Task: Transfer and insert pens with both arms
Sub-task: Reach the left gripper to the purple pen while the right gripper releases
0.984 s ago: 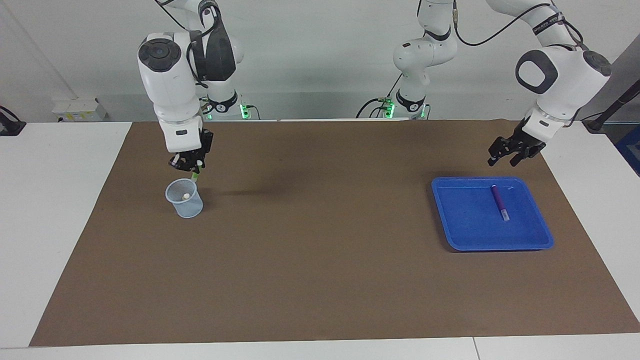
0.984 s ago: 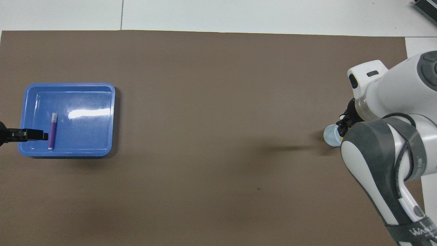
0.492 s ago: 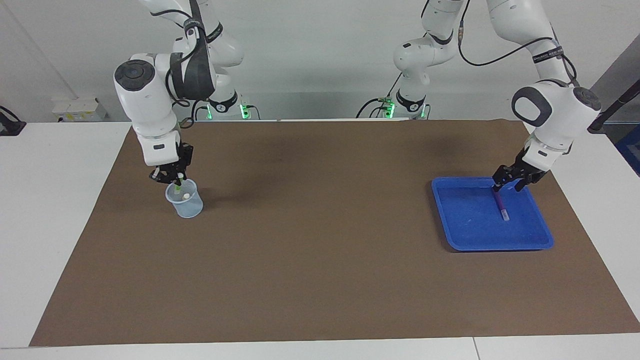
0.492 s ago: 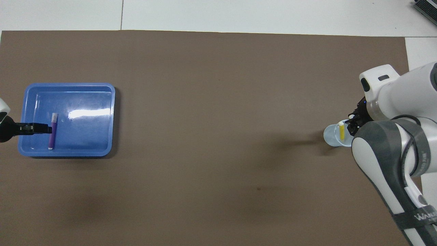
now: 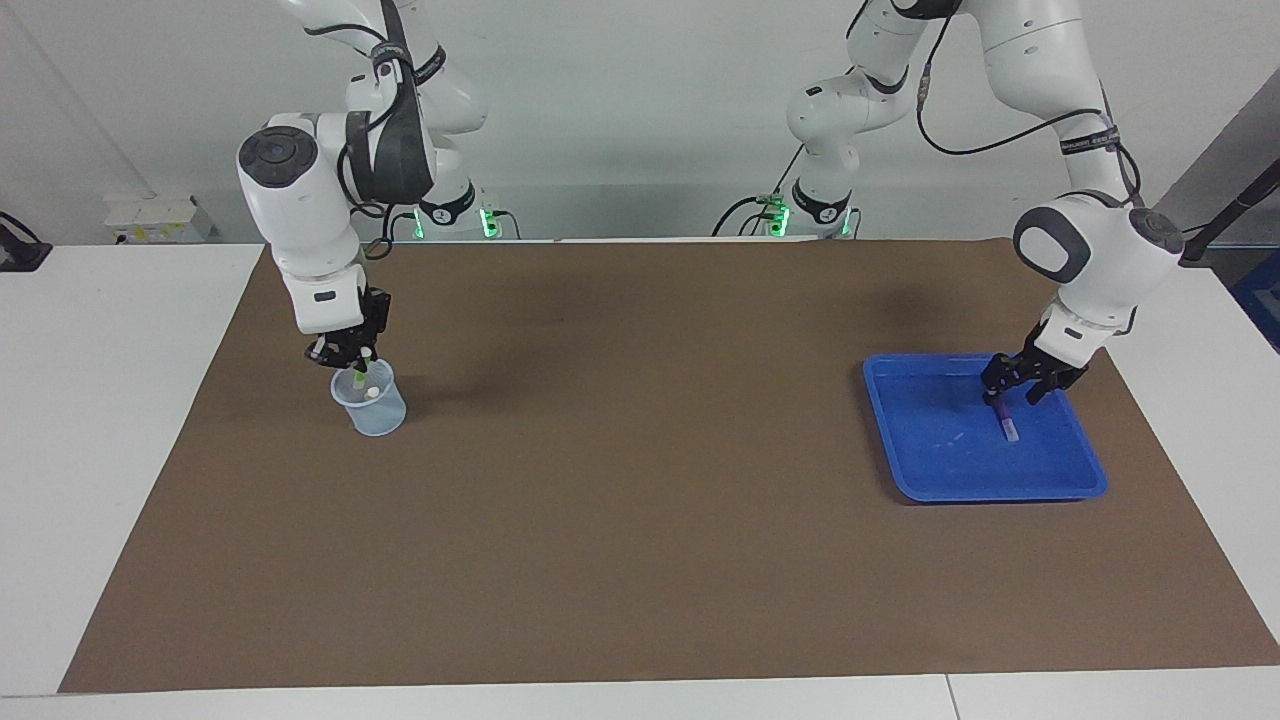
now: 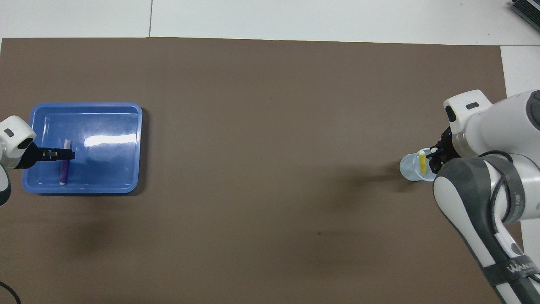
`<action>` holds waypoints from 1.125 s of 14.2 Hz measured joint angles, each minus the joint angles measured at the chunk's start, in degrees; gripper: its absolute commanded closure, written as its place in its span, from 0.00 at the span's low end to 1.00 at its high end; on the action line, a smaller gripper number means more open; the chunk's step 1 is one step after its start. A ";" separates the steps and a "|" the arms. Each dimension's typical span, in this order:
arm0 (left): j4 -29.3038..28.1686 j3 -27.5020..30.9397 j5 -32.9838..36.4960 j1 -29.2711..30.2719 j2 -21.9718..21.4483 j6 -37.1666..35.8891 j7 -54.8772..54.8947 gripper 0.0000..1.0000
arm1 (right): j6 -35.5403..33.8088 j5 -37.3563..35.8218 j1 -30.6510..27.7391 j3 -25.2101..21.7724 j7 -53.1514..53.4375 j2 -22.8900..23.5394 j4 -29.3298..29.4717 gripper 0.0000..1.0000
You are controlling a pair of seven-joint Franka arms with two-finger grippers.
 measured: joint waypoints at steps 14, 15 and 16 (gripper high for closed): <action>-0.34 -0.02 0.04 0.01 1.33 3.40 -0.01 1.00 | -4.00 7.70 0.01 2.04 7.68 -1.11 0.85 0.00; -0.35 0.05 0.04 0.01 1.33 3.70 -0.01 1.00 | -4.55 8.54 0.05 2.51 9.61 -1.12 1.06 0.00; -0.35 0.06 0.05 0.01 1.33 3.72 -0.01 1.00 | -5.28 9.14 0.11 2.95 11.62 -1.12 1.28 0.00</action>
